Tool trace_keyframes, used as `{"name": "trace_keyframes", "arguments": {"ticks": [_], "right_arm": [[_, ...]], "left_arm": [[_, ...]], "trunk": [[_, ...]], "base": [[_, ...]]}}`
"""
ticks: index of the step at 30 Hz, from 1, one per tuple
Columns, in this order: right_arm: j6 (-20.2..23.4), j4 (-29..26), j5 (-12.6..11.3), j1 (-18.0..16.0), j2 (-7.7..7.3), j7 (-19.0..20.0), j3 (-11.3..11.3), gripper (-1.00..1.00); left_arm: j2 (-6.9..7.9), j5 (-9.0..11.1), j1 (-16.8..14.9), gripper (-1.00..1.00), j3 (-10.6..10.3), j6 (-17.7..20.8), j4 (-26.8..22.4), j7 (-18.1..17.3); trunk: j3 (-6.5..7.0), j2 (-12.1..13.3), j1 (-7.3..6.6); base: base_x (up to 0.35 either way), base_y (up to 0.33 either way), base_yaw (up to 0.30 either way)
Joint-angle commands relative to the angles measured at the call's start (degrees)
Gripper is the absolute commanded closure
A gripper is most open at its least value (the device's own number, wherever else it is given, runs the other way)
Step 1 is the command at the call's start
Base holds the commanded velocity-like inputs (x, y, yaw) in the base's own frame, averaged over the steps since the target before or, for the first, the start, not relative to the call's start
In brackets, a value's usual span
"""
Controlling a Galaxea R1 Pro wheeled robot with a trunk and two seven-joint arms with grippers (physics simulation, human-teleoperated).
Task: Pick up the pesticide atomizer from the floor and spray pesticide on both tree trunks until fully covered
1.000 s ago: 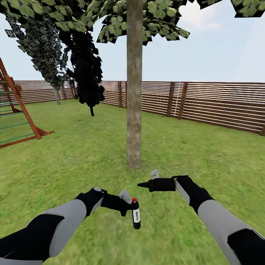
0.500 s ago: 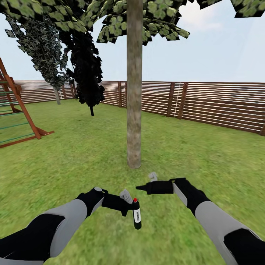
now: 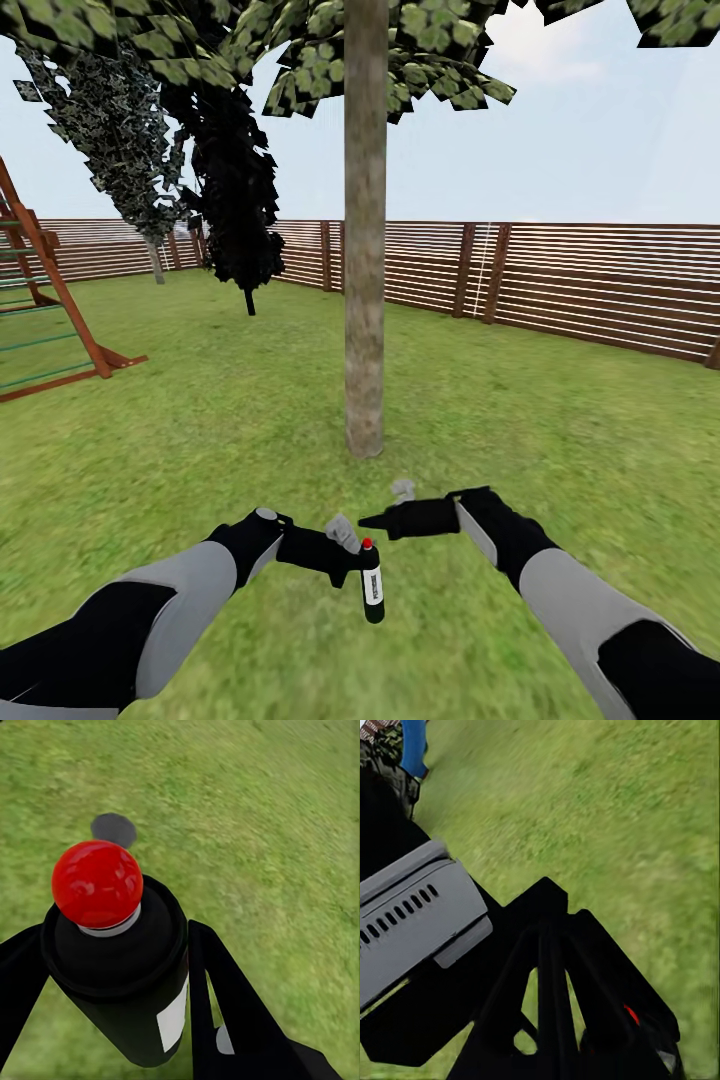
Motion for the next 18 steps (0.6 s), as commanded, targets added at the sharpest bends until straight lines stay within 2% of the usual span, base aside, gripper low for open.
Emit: {"name": "trace_keyframes", "arguments": {"ticks": [1, 6, 18], "right_arm": [[0.41, -0.04, -0.57, -0.07, -0.10, -0.11, 1.08, 1.00], [0.38, 0.92, -0.59, -0.06, -0.15, -1.48, 2.31, 1.00], [0.40, 1.47, -0.63, -0.07, -0.24, -1.78, 2.44, 1.00]], "left_arm": [[0.00, 0.19, -0.05, 1.00, -0.25, -0.21, -0.04, -0.10], [0.00, 0.18, -0.05, 1.00, -0.25, -0.21, -0.04, -0.10], [0.00, 0.20, -0.05, 1.00, -0.25, -0.21, -0.12, -0.10]], "trunk": [[-0.10, -0.09, 0.02], [-0.10, -0.09, 0.02], [-0.10, -0.09, 0.02]], "base": [[0.000, 0.000, 0.000], [0.000, 0.000, 0.000], [0.000, 0.000, 0.000]]}}
